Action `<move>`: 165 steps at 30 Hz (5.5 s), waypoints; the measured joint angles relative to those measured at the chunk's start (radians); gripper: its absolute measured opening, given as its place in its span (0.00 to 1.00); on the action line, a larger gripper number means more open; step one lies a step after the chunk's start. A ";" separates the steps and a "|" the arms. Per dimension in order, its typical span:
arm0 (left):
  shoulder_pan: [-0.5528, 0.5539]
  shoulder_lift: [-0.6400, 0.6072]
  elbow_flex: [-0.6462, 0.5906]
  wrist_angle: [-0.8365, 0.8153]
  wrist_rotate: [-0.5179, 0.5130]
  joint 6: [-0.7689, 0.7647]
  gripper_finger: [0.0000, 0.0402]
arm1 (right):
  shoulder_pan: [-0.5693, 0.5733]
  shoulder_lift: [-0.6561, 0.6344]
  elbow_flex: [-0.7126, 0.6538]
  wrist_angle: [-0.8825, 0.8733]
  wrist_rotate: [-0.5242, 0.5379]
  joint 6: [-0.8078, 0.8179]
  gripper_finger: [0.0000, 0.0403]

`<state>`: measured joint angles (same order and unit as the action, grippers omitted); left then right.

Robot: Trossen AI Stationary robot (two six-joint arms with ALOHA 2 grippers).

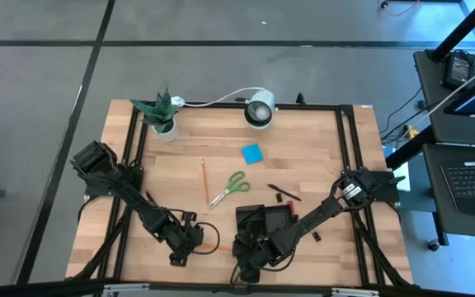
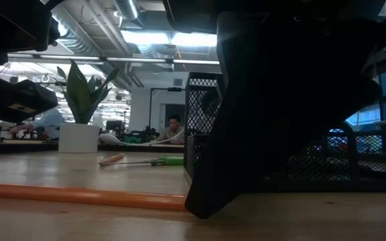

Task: Pick and place office supplies into organizer
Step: Put the bottom pencil into the desk organizer

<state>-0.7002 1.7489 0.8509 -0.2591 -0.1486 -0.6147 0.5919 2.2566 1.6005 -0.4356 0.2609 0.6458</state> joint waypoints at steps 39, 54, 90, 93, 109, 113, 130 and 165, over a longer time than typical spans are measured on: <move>-0.006 -0.032 0.000 -0.006 0.045 0.025 0.36 | 0.000 0.001 -0.002 -0.029 -0.026 0.004 0.18; -0.007 -0.033 0.001 -0.008 0.050 0.024 0.36 | 0.000 0.000 -0.002 -0.034 -0.026 0.004 0.01; 0.015 -0.098 0.019 -0.080 0.028 0.001 0.22 | 0.000 -0.001 -0.002 -0.032 -0.030 0.001 0.01; 0.015 -0.098 0.019 -0.076 0.039 -0.013 0.20 | 0.000 -0.001 -0.002 -0.032 -0.030 0.002 0.01; 0.015 -0.098 0.020 -0.050 0.054 -0.027 0.05 | 0.000 -0.001 -0.002 -0.033 -0.030 0.003 0.00; 0.015 -0.098 0.021 -0.051 0.062 -0.027 0.04 | 0.000 -0.001 -0.002 -0.024 -0.030 0.006 0.01; 0.015 -0.100 0.021 -0.057 0.062 -0.028 0.04 | 0.012 0.014 0.121 -0.063 -0.047 -0.054 0.39; 0.355 -0.338 0.480 -0.758 0.075 0.251 0.03 | 0.135 -0.359 0.371 -0.978 0.269 0.127 0.44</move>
<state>-0.3448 1.4109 1.3310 -1.0172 -0.0735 -0.3636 0.7265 1.8973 1.9714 -1.4132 0.5295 0.7731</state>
